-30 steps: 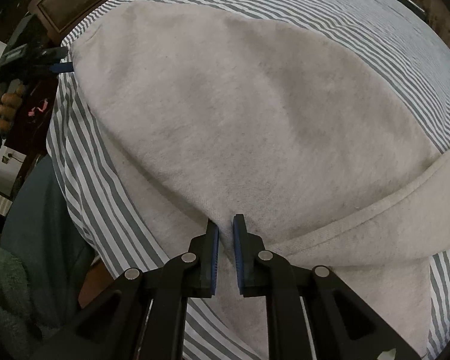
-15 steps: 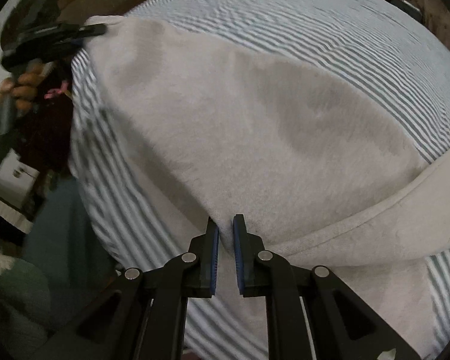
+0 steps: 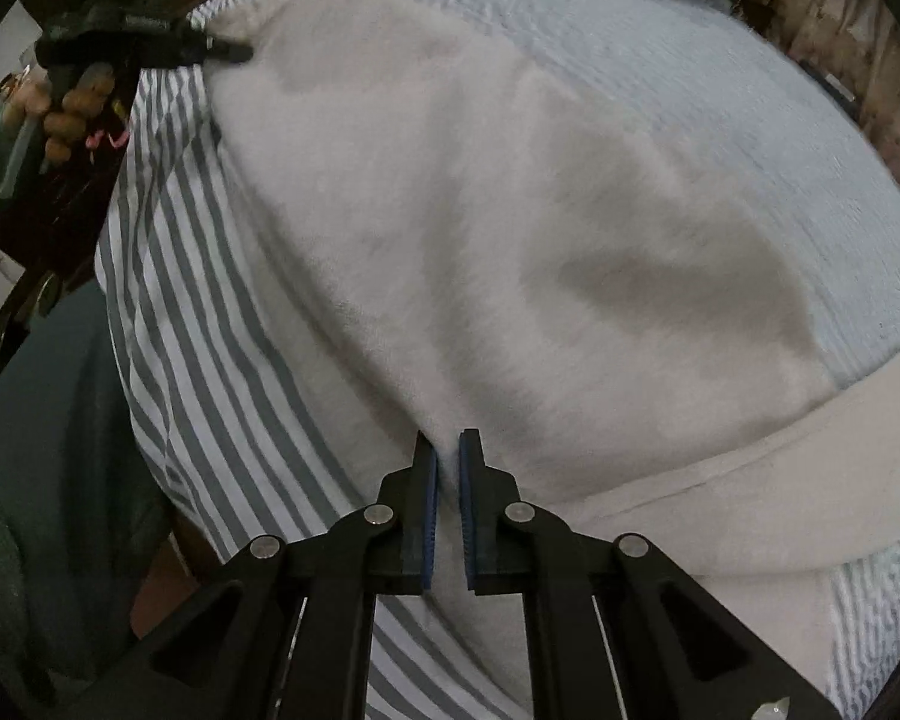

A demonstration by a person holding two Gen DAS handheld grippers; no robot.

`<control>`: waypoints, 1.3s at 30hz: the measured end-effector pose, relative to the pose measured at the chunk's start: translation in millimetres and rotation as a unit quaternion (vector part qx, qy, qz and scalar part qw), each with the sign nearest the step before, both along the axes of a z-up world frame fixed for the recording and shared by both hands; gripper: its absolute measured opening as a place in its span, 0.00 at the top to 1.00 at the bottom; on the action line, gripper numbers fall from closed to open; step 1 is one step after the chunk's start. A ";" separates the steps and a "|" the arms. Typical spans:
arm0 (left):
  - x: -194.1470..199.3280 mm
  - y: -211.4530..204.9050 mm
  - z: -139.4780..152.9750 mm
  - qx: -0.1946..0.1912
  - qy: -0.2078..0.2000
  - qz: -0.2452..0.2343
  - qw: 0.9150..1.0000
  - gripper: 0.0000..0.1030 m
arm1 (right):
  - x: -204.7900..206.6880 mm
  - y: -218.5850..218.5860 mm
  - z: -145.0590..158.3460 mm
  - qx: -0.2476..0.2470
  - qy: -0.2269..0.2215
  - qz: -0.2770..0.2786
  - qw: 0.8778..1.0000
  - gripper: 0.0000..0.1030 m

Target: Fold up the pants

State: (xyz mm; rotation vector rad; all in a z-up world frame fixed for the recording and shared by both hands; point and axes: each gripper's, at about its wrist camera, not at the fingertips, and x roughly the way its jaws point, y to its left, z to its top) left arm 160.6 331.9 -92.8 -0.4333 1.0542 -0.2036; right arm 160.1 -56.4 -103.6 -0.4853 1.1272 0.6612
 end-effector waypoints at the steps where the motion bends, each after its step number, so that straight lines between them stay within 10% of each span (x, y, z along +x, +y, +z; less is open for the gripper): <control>1: 0.2 -0.8 -2.3 0.005 0.003 -0.004 1.000 0.70 | 1.2 -2.7 2.8 0.008 0.007 -0.006 1.000 0.94; 8: -0.9 -10.1 4.1 0.063 0.032 0.015 0.997 0.46 | 1.3 3.9 -28.8 0.013 0.051 -0.032 0.998 0.77; 16: -38.3 -39.1 62.3 0.184 -0.044 -0.015 0.982 0.46 | 21.2 -65.6 59.6 0.128 0.039 -0.100 0.986 0.52; 21: -57.6 -112.5 101.7 0.196 -0.115 -0.104 0.968 0.46 | 63.7 -141.1 95.8 0.103 0.009 -0.196 0.975 0.51; 29: -58.3 -293.0 64.9 0.118 -0.109 -0.314 0.936 0.45 | 171.5 -232.9 103.9 0.061 0.083 -0.367 0.924 0.53; 39: -50.0 -374.1 -7.3 0.107 -0.064 -0.345 0.930 0.45 | 300.9 -236.5 41.9 -0.045 0.114 -0.495 0.860 0.55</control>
